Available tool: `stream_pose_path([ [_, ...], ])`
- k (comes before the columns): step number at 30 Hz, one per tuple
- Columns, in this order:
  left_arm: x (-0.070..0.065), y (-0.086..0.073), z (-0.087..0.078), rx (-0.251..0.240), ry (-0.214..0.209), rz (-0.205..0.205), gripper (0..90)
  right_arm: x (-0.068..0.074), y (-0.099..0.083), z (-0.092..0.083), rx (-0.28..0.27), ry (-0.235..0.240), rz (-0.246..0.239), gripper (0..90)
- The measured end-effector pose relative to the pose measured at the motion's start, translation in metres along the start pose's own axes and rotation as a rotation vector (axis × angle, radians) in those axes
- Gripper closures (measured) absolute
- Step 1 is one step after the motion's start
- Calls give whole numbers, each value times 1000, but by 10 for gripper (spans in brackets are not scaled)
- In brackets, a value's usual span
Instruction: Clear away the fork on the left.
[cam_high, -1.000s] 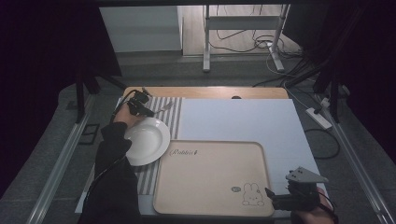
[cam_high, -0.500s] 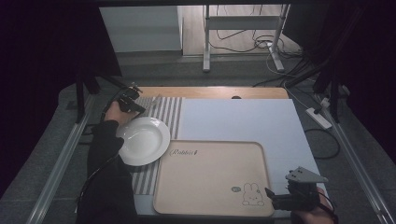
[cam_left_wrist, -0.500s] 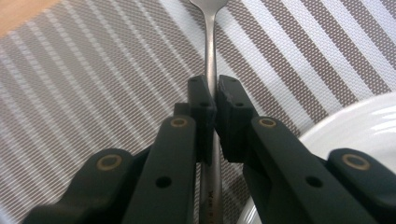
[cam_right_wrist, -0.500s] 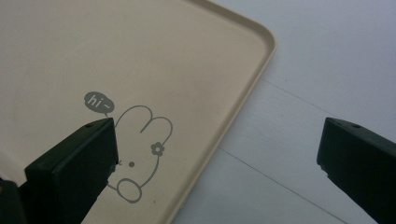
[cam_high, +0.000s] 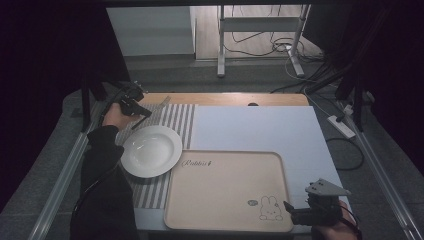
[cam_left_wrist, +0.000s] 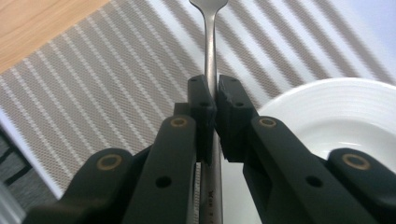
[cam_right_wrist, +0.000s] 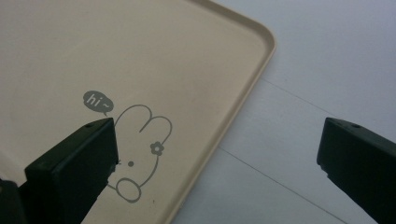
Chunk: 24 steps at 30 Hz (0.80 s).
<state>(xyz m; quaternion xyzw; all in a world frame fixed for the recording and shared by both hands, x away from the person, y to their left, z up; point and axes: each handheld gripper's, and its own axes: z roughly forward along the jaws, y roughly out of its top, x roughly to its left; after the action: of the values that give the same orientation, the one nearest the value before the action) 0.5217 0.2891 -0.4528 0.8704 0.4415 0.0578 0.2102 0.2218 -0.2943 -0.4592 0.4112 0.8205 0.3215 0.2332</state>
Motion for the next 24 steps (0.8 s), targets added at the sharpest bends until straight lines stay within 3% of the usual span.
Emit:
stream_pose_path([
  [5, -12, -3, 3, -3, -39, -3, 841, 0, 0, 0, -1, -2, -2, 0],
  [15, -39, -13, 10, 24, -72, 27, 841, 0, 0, 0, -6, -1, 3, 0],
  [24, -65, -22, 7, 14, -97, 51, 840, 0, 0, 0, -5, -4, 0, 0],
])
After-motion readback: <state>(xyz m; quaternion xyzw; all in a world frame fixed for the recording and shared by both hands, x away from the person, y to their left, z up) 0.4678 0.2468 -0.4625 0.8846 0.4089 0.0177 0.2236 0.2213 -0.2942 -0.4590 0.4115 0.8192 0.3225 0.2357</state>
